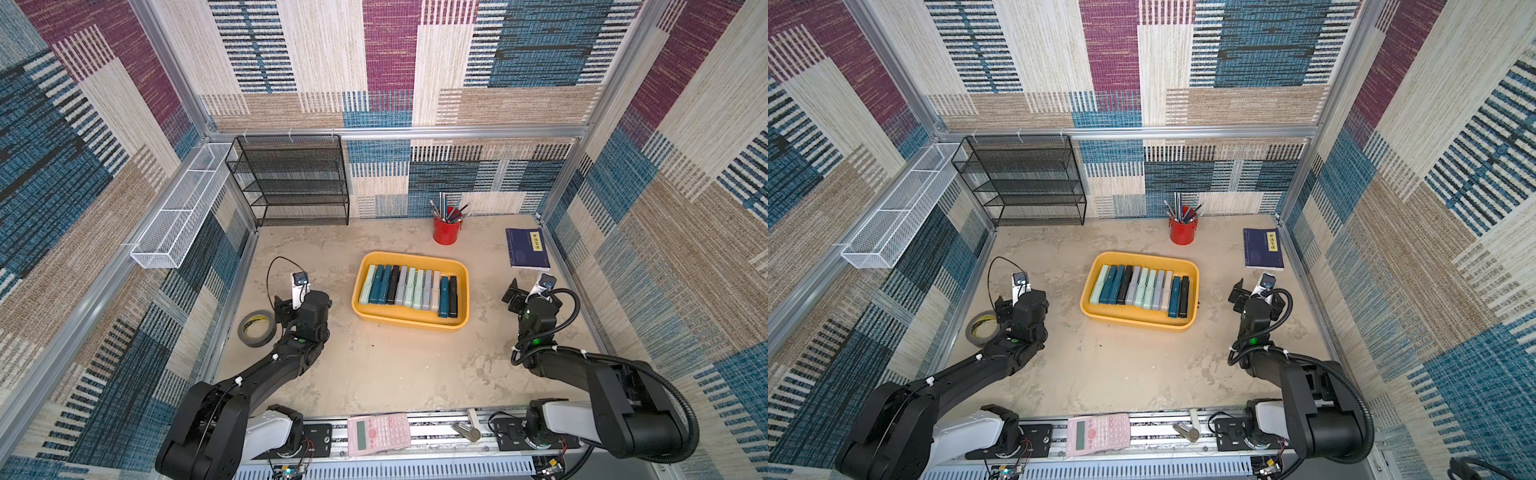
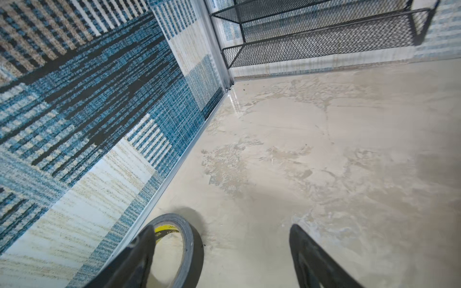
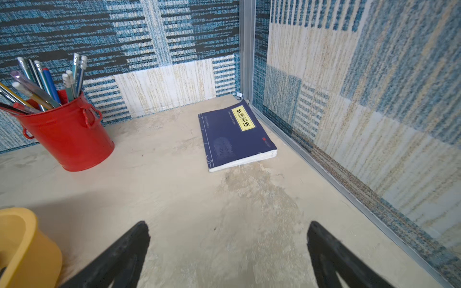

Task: Put the pruning pliers into the storage box
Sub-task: Reset both arms

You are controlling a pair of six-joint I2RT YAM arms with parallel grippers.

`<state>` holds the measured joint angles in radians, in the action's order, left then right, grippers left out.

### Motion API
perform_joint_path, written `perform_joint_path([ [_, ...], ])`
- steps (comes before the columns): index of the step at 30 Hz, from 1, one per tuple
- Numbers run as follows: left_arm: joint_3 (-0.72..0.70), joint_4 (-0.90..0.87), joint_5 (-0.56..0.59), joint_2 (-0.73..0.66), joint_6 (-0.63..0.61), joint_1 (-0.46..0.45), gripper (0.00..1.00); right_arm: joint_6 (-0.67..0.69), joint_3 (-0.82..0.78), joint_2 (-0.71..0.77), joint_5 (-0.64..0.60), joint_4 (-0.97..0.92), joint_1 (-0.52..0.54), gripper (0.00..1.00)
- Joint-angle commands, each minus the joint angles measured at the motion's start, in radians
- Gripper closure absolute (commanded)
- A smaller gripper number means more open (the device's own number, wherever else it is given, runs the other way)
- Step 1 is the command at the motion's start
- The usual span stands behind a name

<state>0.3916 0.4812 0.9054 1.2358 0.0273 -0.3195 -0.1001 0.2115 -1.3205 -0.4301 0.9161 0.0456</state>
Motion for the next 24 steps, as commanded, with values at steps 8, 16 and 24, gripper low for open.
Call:
perform_joint_path([
  [8,-0.098,0.657,-0.35,0.285,-0.152,0.119,0.0,0.1,0.001,-0.165,0.209,0.349,-0.002,0.01],
  [16,0.019,0.391,-0.658,0.314,-0.016,0.294,0.0,0.103,-0.031,-0.222,0.278,0.451,-0.02,0.01],
  [24,0.015,0.381,-0.705,0.304,0.001,0.319,0.0,0.098,-0.032,-0.23,0.261,0.467,-0.02,0.01],
])
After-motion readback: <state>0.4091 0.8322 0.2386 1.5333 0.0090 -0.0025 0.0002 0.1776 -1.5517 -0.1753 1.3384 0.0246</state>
